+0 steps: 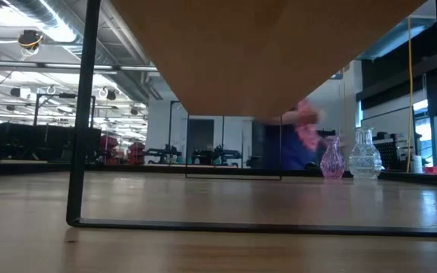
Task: Sort vases onto shelf
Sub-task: Put the transparent vase on the shelf, then put the transparent vase on the shelf aligned with the other transparent vase
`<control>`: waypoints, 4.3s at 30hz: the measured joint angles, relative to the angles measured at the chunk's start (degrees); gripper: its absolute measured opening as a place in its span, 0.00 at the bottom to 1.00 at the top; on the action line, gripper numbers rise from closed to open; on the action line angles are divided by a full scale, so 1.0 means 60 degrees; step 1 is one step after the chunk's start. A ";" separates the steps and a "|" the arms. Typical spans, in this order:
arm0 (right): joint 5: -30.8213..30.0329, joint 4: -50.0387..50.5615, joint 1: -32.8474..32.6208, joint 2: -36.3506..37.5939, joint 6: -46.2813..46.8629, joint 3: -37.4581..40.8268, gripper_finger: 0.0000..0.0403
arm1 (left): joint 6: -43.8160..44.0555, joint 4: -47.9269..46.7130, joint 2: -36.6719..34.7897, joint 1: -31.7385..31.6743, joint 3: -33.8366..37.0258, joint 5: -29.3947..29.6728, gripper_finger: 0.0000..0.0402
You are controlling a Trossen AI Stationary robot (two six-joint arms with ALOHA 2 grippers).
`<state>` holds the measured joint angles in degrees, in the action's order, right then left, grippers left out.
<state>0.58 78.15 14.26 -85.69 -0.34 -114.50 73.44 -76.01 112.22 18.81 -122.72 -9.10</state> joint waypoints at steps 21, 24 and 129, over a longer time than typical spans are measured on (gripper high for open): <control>0.2573 -0.0238 -0.0007 0.1538 0.1088 0.0721 0.19 | 0.2170 -0.0328 -0.1461 0.1480 -0.0006 0.3938 0.47; 0.3466 -0.1557 -0.0060 0.2713 0.2179 0.2150 0.19 | 0.2036 -0.0512 -0.1468 0.1710 0.0035 0.4342 0.47; -0.2917 -1.6241 -0.7049 -0.0647 1.6036 0.9817 0.01 | 0.1230 0.8535 -0.5832 0.2335 1.0076 0.5213 0.35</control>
<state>-16.92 -19.30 -28.03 -89.57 95.88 -55.59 80.82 -24.80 77.23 32.82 -62.26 22.18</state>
